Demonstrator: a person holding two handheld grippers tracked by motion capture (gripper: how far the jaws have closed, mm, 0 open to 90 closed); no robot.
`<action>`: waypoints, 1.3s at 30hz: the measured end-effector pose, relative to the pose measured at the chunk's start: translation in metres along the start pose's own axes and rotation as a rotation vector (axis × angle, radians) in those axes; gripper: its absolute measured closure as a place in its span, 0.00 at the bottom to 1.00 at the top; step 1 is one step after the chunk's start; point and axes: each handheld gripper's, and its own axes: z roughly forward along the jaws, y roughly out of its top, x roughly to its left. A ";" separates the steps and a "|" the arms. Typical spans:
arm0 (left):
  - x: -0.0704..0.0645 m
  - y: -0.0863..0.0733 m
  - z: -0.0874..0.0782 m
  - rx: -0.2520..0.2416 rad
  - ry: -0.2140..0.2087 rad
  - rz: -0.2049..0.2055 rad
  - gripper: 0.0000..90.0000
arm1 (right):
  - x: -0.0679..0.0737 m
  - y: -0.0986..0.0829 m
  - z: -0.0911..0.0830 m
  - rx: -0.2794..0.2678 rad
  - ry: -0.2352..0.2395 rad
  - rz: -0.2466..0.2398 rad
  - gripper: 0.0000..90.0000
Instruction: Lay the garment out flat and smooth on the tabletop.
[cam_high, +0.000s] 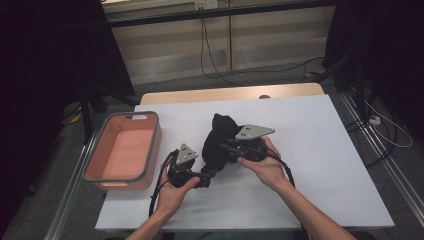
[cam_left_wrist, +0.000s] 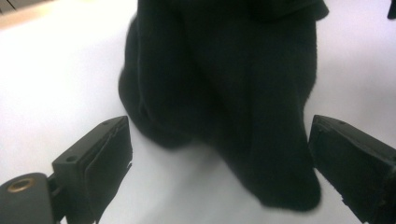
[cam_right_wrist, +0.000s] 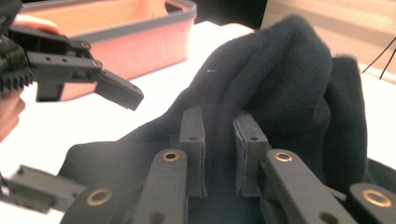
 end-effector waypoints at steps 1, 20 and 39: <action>-0.001 0.003 0.002 0.009 0.008 0.005 0.08 | 0.000 0.003 0.000 -0.005 0.001 0.001 0.86; 0.027 0.035 0.036 0.005 0.015 -0.100 0.90 | -0.029 0.024 0.022 -0.007 -0.074 0.019 0.77; 0.076 0.027 0.069 0.079 0.144 -0.233 0.90 | -0.051 -0.010 0.009 0.071 -0.127 0.046 0.48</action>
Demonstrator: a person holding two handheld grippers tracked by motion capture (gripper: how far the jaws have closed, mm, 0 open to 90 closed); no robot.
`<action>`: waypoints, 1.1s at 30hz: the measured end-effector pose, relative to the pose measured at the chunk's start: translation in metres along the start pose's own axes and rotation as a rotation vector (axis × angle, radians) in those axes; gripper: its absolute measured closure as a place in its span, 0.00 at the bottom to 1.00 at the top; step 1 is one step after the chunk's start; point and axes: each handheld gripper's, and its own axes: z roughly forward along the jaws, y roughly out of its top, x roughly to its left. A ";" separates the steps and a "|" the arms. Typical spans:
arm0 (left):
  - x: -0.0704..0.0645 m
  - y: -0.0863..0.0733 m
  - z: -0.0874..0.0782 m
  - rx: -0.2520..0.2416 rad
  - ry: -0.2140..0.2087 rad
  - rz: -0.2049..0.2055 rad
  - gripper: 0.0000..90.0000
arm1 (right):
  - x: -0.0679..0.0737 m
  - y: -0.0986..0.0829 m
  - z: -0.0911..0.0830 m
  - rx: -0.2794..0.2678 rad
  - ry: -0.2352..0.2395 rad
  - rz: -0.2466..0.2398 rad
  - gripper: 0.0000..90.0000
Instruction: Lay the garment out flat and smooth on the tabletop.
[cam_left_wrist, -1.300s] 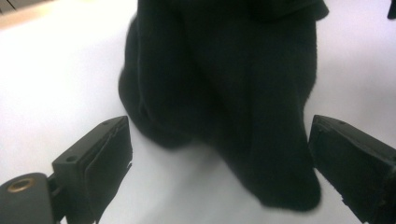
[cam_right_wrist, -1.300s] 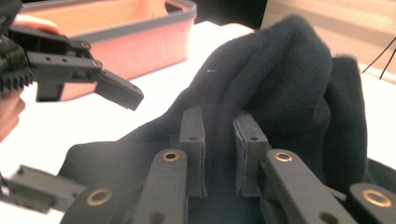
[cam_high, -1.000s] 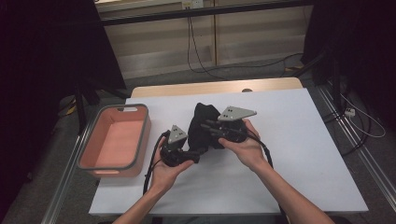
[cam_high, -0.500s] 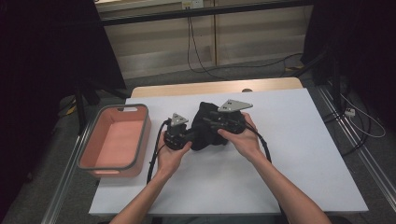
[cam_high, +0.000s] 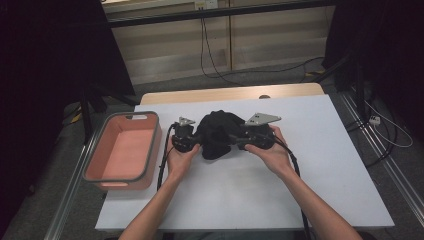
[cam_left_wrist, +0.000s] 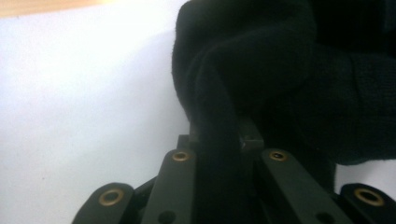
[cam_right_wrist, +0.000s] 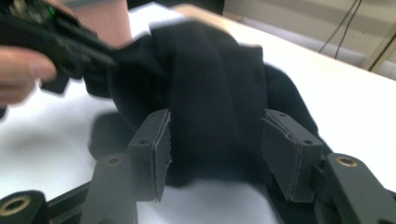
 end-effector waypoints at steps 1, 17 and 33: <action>0.001 -0.001 0.001 0.007 0.001 -0.002 0.90 | -0.001 -0.003 0.001 0.005 0.002 0.001 0.47; -0.005 -0.005 -0.032 -0.017 -0.034 0.009 0.49 | 0.000 -0.020 0.021 0.040 -0.045 -0.042 0.52; -0.037 -0.014 -0.023 -0.032 -0.100 0.168 0.51 | -0.021 0.003 0.028 -0.042 -0.046 0.052 0.60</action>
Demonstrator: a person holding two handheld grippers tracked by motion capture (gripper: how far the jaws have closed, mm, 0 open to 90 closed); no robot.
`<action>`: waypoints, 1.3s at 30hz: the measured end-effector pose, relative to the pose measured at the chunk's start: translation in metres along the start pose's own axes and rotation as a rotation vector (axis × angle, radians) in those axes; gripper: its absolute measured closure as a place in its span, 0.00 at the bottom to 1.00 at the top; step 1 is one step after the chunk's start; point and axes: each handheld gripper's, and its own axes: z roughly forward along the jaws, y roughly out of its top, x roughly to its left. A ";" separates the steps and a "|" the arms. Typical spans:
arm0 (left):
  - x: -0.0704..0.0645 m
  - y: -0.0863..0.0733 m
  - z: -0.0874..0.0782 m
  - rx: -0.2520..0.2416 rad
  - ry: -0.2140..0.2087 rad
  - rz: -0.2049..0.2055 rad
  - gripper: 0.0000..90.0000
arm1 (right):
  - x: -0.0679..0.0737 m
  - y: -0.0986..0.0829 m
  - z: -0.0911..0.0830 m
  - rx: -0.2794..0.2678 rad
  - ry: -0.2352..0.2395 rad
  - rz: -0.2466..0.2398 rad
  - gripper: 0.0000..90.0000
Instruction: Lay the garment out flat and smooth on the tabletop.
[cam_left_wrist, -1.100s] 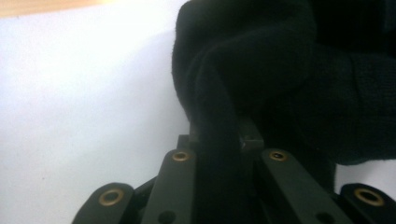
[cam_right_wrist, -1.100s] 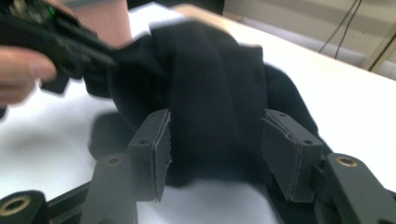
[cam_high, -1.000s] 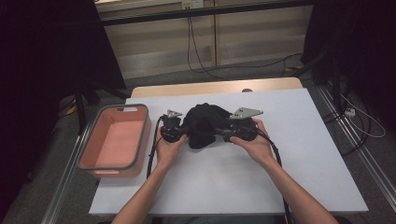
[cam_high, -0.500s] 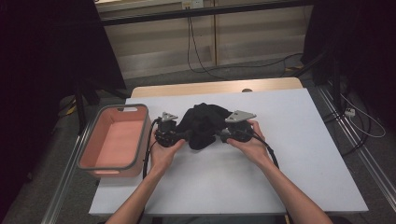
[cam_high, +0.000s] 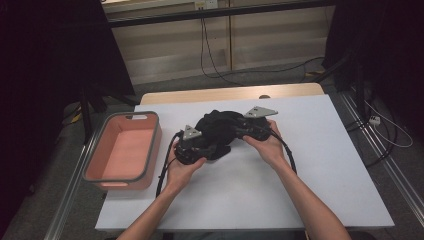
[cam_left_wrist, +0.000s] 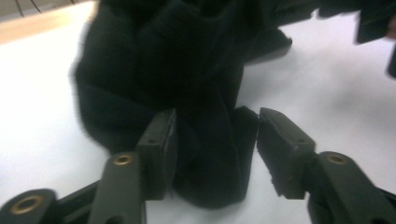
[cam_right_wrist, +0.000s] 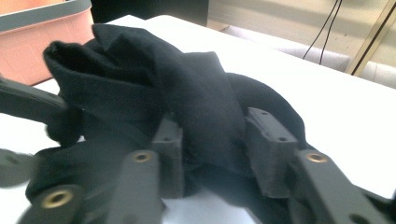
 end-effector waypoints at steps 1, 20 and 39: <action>-0.001 -0.001 0.005 0.011 0.011 0.004 0.49 | -0.002 -0.001 -0.001 0.002 0.002 0.007 0.53; 0.003 -0.009 0.033 0.094 0.091 0.076 0.37 | -0.045 -0.035 0.009 0.168 -0.103 0.032 0.23; 0.014 -0.017 0.020 0.055 0.055 0.009 0.86 | -0.035 -0.034 0.014 0.233 -0.008 -0.015 0.92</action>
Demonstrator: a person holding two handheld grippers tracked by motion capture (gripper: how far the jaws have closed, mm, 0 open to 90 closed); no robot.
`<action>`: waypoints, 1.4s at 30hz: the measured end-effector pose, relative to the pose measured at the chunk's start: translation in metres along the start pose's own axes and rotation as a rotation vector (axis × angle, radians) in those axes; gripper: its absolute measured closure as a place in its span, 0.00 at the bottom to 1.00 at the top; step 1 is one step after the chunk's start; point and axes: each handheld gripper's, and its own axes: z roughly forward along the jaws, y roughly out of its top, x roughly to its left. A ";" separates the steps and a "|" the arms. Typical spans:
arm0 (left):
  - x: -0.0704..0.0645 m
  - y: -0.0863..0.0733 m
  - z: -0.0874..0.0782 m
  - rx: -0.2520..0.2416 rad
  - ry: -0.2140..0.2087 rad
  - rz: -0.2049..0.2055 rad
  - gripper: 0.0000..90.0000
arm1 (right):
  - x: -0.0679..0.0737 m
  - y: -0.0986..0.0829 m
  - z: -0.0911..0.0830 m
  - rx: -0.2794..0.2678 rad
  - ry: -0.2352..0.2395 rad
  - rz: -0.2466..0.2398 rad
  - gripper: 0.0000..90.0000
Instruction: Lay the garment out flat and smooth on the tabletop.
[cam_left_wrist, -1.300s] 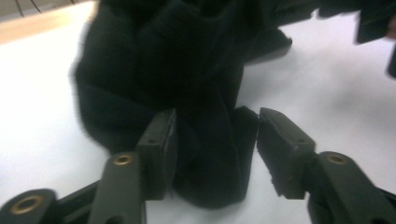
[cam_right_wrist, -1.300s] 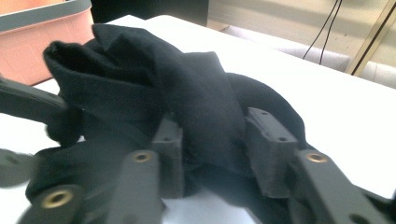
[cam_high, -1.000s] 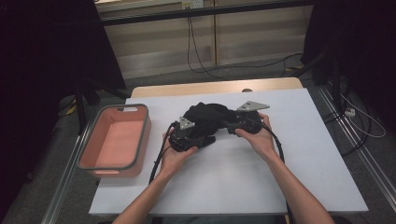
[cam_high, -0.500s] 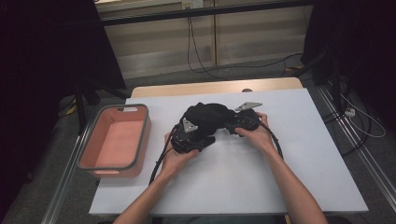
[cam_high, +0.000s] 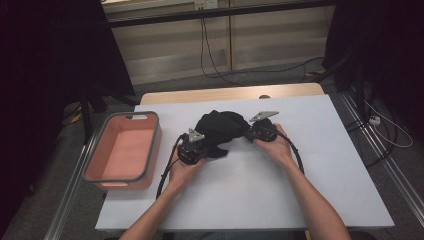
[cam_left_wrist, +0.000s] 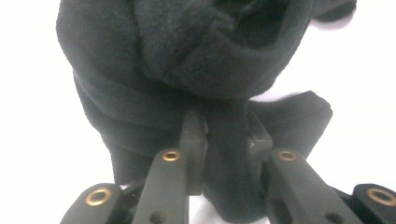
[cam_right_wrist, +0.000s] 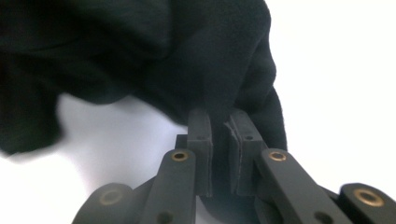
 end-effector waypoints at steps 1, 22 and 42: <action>-0.001 0.000 -0.001 -0.001 -0.023 -0.018 0.86 | 0.001 -0.001 -0.005 -0.004 0.005 0.001 0.92; -0.031 0.001 -0.050 -0.015 -0.178 0.038 0.87 | 0.030 -0.029 -0.101 -0.130 0.040 -0.045 0.92; -0.037 -0.019 -0.066 -0.007 -0.189 0.080 0.87 | 0.051 -0.064 -0.120 -0.114 0.069 -0.031 0.92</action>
